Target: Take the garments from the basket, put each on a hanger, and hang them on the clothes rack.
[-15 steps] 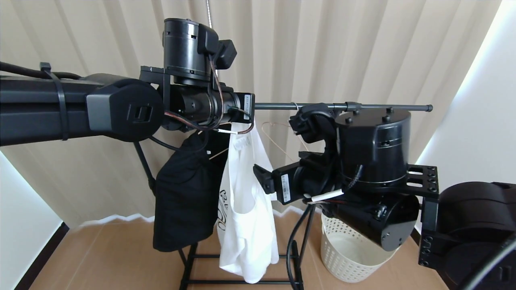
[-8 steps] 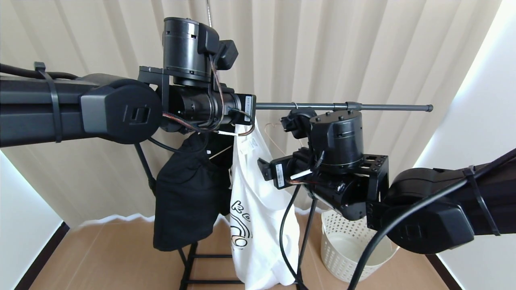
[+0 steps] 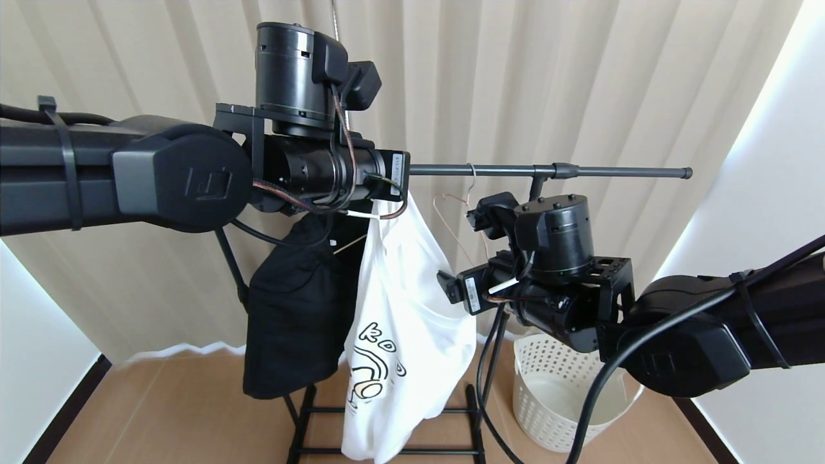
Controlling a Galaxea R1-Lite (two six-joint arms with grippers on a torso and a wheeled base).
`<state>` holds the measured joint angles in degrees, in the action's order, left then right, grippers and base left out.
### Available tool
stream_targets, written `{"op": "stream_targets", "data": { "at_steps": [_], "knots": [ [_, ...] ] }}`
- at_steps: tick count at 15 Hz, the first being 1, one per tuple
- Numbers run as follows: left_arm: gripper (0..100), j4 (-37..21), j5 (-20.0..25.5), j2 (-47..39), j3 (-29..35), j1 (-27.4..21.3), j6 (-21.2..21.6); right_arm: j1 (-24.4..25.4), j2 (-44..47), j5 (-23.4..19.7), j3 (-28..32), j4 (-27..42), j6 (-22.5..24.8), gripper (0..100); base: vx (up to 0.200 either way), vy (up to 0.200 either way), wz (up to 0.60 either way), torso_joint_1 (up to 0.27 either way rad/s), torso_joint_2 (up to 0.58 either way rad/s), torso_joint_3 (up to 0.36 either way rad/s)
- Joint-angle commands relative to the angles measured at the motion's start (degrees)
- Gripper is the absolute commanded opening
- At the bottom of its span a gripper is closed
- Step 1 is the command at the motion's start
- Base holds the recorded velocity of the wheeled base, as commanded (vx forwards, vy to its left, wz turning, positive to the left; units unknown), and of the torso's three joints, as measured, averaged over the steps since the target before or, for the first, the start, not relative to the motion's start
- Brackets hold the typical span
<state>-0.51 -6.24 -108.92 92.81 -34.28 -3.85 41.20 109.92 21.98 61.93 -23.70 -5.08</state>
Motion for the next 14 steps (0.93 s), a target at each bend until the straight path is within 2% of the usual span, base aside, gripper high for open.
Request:
{"op": "stream_targets", "data": {
  "at_steps": [1,4,5,11,14],
  "knots": [
    [0,0.2,0.1,0.6,-0.8,0.0,0.0,0.0,-0.5,0.0,-0.3,0.0,-0.1,100,0.0,0.0,0.0,0.0,0.0,0.0],
    [0,0.2,0.2,1.1,-1.2,0.1,-0.1,0.1,-0.2,-0.1,-0.5,-0.1,-0.2,100,0.0,0.0,0.0,0.0,0.0,0.0],
    [0,0.2,0.2,1.1,-1.2,0.1,-0.1,0.1,-0.1,-0.1,-0.5,-0.1,-0.3,0,0.0,0.0,0.0,0.0,0.0,0.0],
    [0,0.1,0.2,1.2,-1.2,0.0,-0.1,0.4,-0.7,-1.1,-1.9,-0.4,-0.3,0,0.0,0.0,0.0,0.0,0.0,0.0],
    [0,0.0,0.2,1.3,-1.4,0.0,-0.1,0.4,-1.7,-1.1,-2.9,-3.2,0.0,0,0.0,0.0,0.0,0.0,0.0,0.0]
  ]
}}
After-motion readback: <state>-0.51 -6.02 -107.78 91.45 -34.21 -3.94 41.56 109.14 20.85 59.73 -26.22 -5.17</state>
